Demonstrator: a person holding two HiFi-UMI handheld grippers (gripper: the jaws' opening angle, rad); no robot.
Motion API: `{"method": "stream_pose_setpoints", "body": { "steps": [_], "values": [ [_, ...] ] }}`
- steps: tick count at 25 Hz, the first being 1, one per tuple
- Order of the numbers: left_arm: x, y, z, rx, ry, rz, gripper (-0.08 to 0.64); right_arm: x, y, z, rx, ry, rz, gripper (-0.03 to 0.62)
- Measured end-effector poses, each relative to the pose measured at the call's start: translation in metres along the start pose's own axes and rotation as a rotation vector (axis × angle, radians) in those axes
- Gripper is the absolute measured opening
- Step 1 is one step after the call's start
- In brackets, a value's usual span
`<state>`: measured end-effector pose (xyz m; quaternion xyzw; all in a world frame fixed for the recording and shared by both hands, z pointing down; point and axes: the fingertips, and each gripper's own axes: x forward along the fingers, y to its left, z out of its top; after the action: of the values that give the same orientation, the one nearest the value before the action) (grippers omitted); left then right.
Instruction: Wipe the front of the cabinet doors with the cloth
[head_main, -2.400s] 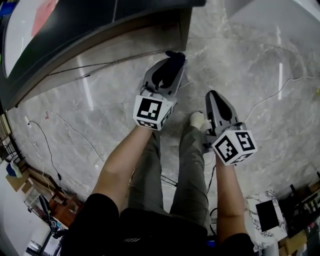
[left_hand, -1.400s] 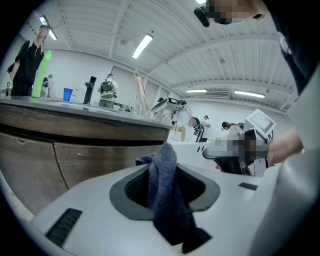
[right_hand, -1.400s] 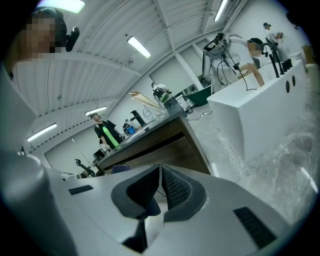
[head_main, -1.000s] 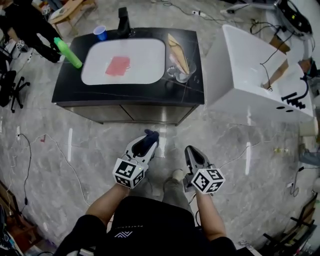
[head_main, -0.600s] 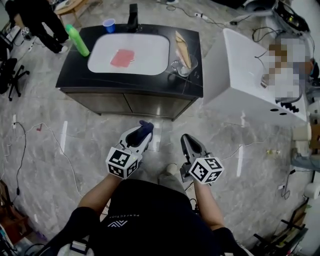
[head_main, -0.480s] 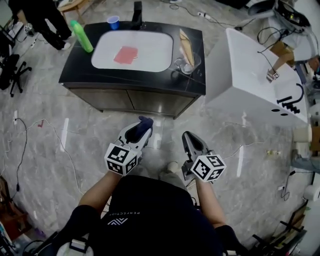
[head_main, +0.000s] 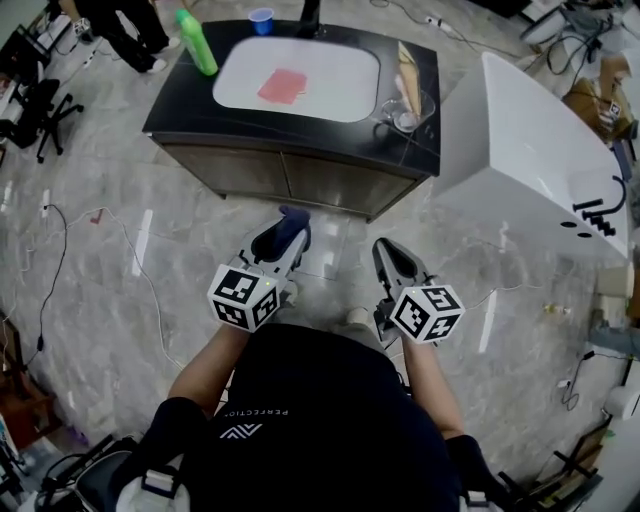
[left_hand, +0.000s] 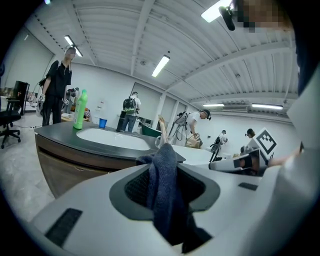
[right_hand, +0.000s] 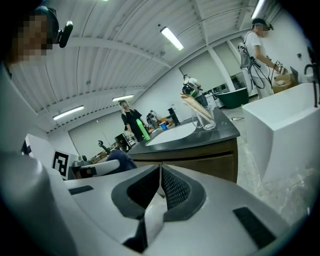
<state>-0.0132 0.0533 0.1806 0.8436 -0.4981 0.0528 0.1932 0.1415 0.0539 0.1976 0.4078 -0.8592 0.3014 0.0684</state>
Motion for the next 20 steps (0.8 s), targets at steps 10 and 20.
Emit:
{"method": "stream_pose_setpoints", "body": {
  "steps": [10,20],
  "values": [
    [-0.011,0.004,-0.011,-0.025,0.021,-0.005,0.132,0.007,0.019,-0.015,-0.006,0.030,0.012,0.036],
    [-0.005,-0.015,-0.014,-0.011,0.038,-0.077,0.132,-0.003,0.023,-0.020,0.004,0.032,-0.003,0.036]
  ]
}}
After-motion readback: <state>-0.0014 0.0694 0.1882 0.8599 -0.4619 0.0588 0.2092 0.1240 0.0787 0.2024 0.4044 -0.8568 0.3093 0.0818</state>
